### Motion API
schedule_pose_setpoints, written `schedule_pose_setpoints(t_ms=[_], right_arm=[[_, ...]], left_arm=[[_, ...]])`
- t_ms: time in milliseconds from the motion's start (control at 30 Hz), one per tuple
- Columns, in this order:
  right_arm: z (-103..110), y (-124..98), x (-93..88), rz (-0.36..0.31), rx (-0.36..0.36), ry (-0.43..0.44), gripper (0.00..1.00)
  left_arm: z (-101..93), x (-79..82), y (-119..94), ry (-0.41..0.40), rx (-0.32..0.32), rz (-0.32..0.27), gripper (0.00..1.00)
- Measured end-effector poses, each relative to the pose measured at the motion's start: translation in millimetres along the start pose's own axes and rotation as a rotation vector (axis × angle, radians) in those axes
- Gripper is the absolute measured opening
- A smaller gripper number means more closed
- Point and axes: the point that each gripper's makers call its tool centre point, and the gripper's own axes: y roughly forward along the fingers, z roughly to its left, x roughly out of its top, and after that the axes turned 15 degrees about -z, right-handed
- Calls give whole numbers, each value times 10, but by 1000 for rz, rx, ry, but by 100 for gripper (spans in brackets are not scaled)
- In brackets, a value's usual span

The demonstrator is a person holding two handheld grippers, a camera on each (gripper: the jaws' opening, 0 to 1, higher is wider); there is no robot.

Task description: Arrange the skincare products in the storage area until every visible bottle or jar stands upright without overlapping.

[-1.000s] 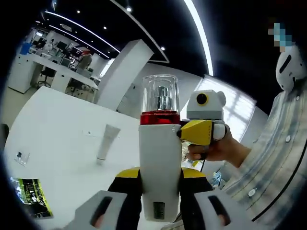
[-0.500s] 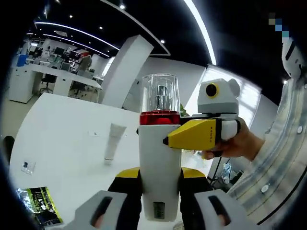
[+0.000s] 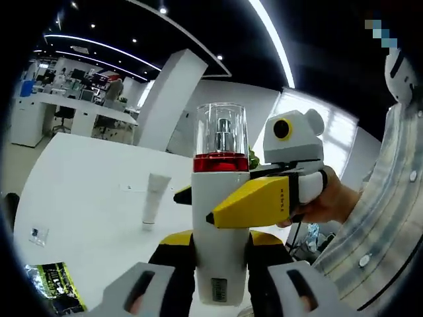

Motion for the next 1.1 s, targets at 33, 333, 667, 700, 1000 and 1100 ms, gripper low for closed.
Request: schedule_pose_setpoints(t_ms=[33,333,667,700,1000,1100], right_arm=[[3,1,8,-6,1,-4,34],[43,19,41,-16,13,-5,34],[112,5,7,5,48,13,30],[132,2,9,2,54,4,30],[164,6,58,-5,73,-90,28],[172,26,88,-16,77,-96,28]], left_arm=[[-2,7,2,-8,2,-7,28],[-18,66,-46,-59,7,-51,28],[-7,39,-124,-28,21,-39,28],[-12,41,-127,-27,20,-40,29],[-8,76,-102,-7,16,-80,31],[11,115,-113,1,25,-94,31]])
